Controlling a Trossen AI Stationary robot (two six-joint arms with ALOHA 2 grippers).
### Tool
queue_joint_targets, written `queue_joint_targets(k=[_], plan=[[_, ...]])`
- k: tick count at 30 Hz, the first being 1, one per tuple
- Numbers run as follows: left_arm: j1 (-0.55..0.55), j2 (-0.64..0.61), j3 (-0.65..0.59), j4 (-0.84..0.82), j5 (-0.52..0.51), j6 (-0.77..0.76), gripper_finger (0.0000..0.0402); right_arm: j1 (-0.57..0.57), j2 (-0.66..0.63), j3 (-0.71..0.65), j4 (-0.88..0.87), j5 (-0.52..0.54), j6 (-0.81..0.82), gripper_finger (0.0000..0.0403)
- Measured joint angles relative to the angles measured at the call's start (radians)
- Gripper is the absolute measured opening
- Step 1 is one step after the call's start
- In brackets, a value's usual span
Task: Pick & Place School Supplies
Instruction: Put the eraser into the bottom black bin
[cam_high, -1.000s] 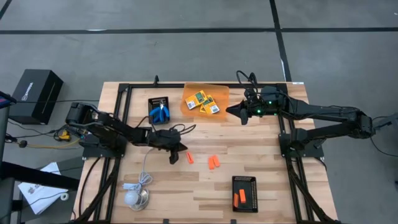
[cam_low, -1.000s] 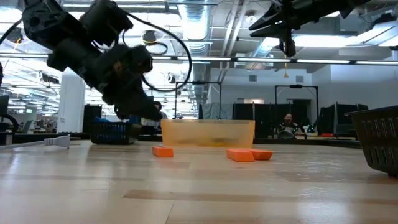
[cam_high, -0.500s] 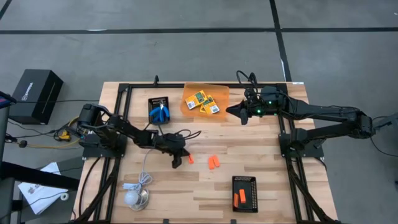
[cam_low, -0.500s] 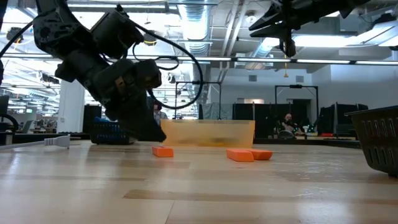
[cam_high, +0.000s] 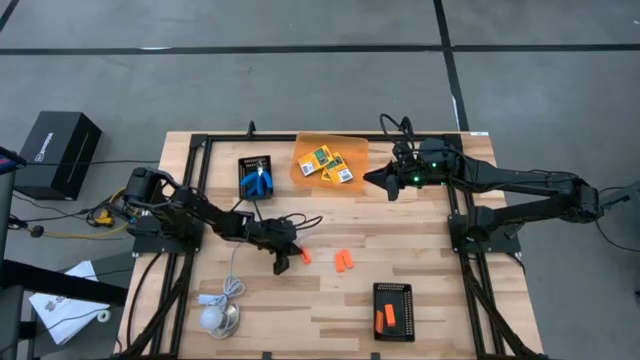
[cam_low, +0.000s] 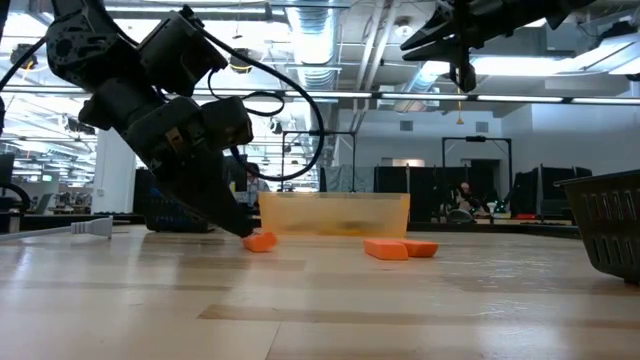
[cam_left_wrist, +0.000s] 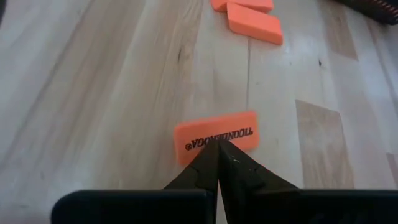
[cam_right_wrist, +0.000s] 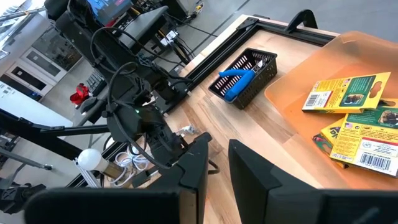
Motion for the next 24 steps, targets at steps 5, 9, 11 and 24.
queue_joint_targets(k=[5,9,11,24], plan=[[-0.006,0.001,-0.032,-0.001,0.012,-0.054,0.0,0.0,0.0,0.0,0.0,0.0,0.0,0.0057],[-0.01,-0.001,-0.055,0.006,0.011,-0.074,0.0,0.0,0.0,0.0,0.0,0.0,0.0,0.0057],[-0.014,-0.001,-0.059,0.005,0.012,-0.074,0.0,0.0,0.0,0.0,0.0,0.0,0.0,0.0057],[-0.018,-0.079,-0.061,0.02,-0.036,-0.104,0.0,0.0,0.0,0.0,0.0,-0.001,0.0,0.0057]])
